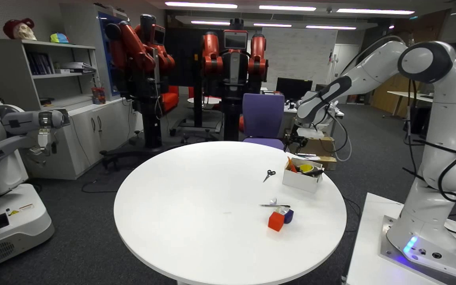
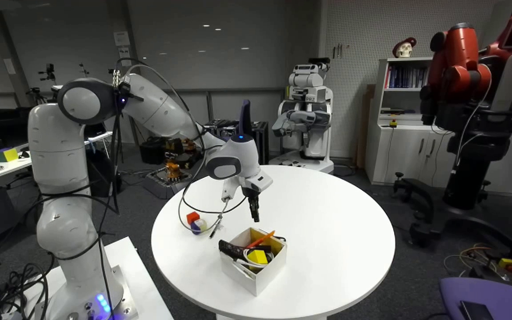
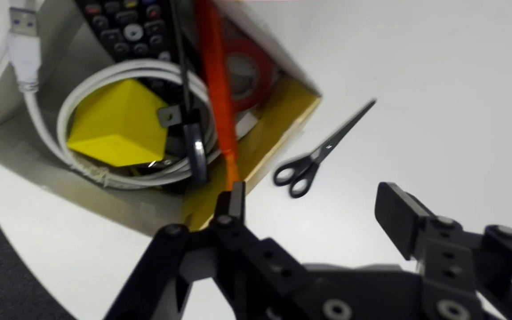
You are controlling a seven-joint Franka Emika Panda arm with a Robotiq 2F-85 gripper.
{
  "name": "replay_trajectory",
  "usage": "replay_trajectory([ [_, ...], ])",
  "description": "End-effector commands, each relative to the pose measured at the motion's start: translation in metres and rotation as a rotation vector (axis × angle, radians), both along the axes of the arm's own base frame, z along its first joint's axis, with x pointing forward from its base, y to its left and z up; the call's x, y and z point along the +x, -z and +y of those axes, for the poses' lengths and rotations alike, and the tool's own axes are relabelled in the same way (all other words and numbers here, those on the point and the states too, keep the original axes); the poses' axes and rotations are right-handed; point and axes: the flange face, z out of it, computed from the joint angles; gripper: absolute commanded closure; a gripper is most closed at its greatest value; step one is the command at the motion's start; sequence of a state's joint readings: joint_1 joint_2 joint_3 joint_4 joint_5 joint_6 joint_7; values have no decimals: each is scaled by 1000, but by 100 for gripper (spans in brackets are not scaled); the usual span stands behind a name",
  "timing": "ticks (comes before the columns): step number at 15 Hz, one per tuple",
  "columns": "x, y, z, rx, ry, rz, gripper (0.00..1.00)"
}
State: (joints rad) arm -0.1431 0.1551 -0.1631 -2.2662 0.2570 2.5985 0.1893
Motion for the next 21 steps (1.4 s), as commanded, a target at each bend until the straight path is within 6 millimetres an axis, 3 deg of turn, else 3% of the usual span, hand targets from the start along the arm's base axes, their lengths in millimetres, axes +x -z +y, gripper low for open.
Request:
replay_trajectory([
  [1,-33,-30,51,76,-186,-16,0],
  [3,-35,-30,87,85,-305,10,0],
  [5,-30,-16,125,93,-417,49,0],
  [9,-15,26,196,115,-637,109,0],
  [11,-15,54,218,127,-673,147,0],
  [13,-21,81,228,122,-657,225,0],
  [15,-25,99,225,91,-645,273,0],
  [21,-22,107,201,42,-524,280,0],
])
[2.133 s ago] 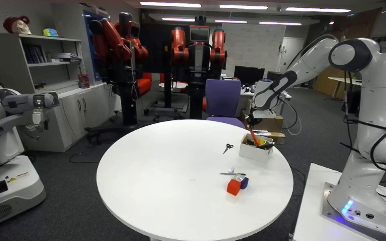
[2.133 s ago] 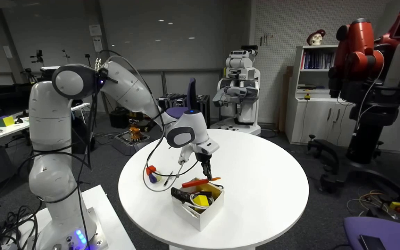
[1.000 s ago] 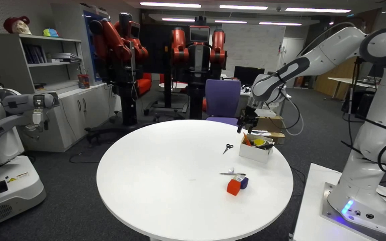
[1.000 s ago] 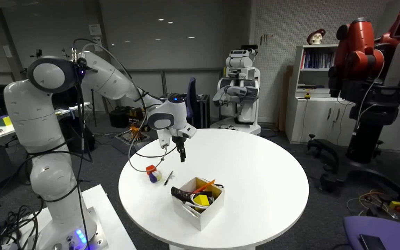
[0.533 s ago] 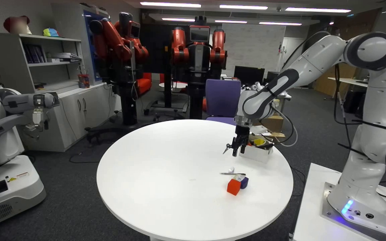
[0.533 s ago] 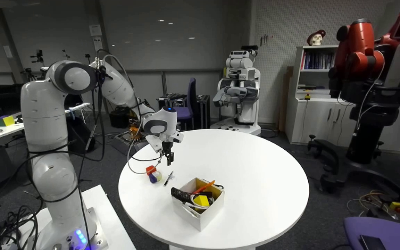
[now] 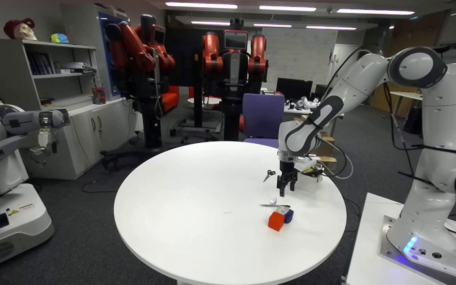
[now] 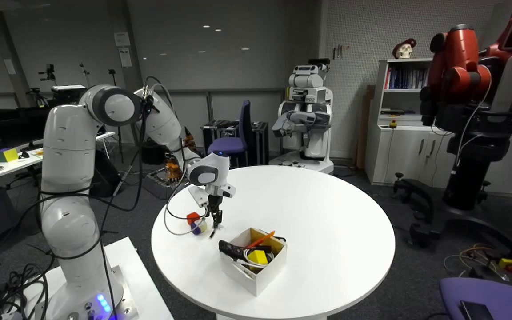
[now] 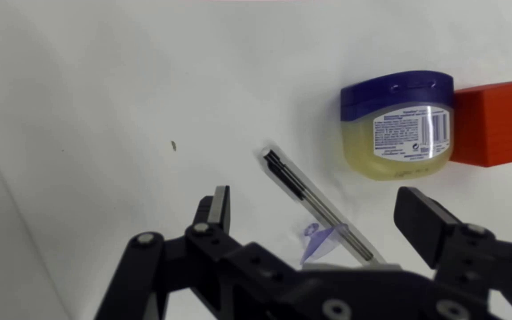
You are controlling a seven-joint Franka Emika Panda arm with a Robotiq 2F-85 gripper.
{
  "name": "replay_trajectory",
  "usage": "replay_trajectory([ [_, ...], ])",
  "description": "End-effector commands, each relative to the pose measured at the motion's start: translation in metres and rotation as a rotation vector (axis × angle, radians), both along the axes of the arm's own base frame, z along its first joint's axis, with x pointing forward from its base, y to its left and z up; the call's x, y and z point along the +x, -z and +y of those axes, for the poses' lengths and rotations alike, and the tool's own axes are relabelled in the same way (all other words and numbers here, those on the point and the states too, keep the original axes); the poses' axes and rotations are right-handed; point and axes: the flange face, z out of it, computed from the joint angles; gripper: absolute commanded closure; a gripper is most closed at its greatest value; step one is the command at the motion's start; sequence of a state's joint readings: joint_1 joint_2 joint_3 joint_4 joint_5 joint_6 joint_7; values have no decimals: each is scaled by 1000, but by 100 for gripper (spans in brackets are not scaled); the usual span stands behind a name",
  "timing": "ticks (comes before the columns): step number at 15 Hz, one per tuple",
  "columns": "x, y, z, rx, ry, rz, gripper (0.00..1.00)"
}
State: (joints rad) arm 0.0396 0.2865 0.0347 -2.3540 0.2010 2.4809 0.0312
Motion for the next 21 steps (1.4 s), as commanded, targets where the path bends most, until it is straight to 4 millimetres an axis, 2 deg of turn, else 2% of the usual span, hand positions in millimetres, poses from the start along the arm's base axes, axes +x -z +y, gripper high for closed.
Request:
replay_trajectory([
  [1,9,-6,-7,-18,89,-59,0],
  [7,14,5,-2,-64,217,-174,0],
  [13,9,14,17,-90,325,-134,0],
  [21,15,21,25,-126,401,-150,0],
])
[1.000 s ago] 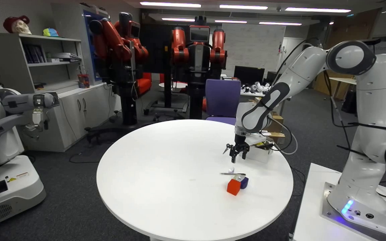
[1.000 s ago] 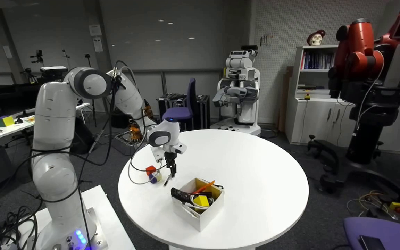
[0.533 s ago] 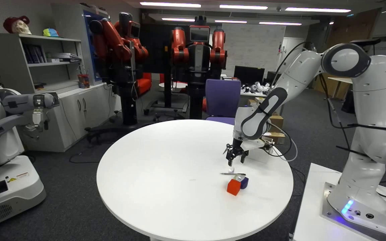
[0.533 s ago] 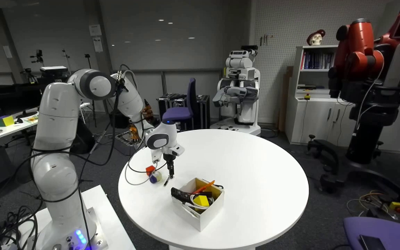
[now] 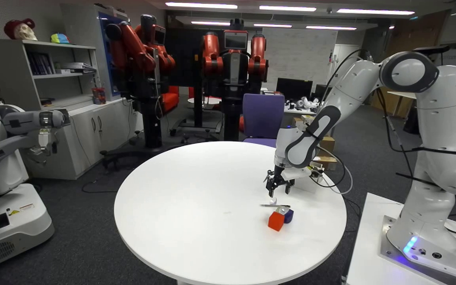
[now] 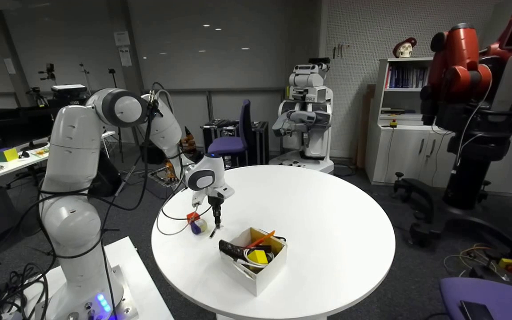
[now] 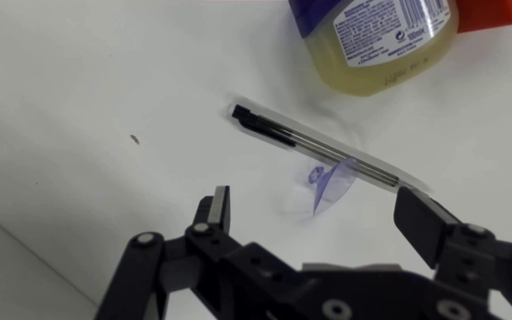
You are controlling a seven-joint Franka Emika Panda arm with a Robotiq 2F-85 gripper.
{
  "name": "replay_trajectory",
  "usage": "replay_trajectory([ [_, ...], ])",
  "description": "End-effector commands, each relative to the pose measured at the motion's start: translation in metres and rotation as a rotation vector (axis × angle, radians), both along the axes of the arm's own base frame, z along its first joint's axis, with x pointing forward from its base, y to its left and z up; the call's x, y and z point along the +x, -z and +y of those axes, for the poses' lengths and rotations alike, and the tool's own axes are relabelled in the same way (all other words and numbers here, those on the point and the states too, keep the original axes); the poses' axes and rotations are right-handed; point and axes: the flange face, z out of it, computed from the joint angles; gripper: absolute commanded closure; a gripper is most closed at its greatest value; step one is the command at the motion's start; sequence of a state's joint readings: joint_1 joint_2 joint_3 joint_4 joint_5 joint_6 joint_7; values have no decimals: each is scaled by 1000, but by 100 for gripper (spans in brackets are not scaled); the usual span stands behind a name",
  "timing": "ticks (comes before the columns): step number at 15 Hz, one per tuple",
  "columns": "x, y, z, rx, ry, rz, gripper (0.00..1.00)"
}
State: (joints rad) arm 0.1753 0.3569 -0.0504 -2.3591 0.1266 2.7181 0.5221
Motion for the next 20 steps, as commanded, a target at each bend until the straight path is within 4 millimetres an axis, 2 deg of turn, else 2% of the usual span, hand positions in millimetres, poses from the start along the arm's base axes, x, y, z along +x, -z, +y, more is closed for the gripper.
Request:
replay_trajectory([
  [1,5,4,6,-7,16,-26,0],
  [5,14,13,9,5,20,-28,3],
  [10,26,30,8,-6,26,-30,0],
  [11,28,33,9,-5,23,-25,5],
  [12,30,36,9,-3,21,-21,27],
  [14,33,39,10,-3,23,-20,30],
  [20,38,34,11,5,27,-28,77],
])
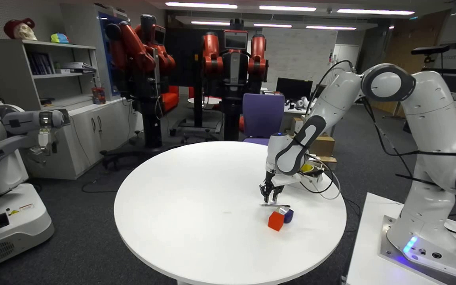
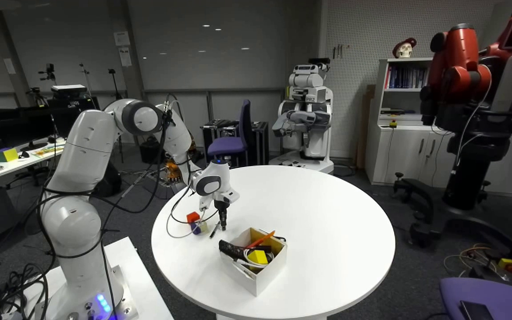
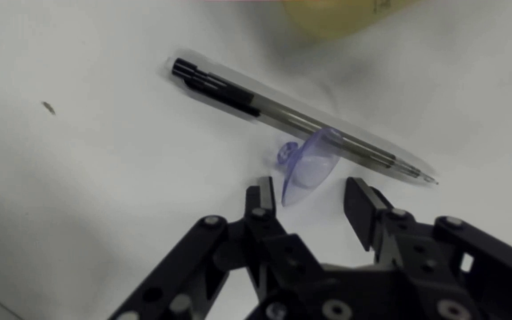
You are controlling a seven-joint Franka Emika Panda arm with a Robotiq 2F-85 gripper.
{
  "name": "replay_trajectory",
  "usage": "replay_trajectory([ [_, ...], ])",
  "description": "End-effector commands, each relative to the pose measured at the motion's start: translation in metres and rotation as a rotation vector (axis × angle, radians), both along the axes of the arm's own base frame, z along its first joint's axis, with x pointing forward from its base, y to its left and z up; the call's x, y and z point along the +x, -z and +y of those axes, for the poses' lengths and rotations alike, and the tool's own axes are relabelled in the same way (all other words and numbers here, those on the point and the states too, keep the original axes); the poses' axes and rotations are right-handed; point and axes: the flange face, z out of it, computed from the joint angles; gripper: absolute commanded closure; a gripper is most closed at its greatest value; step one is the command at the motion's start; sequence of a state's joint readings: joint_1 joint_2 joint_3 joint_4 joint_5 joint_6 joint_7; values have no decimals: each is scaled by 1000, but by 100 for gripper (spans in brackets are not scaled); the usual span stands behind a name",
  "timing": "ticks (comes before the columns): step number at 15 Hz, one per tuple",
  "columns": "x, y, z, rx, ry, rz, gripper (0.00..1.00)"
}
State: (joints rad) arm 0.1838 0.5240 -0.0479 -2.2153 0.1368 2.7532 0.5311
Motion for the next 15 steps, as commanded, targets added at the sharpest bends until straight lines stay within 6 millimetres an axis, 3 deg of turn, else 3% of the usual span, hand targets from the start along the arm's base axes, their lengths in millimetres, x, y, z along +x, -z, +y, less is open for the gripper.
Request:
replay_trajectory([
  [1,3,-9,2,11,22,-21,84],
  [3,2,-18,0,20,27,-29,99],
  [8,8,-64,-19,52,74,-102,100],
  [12,16,-117,-71,51,163,-184,100],
  [15,3,-141,-123,28,214,-109,100],
])
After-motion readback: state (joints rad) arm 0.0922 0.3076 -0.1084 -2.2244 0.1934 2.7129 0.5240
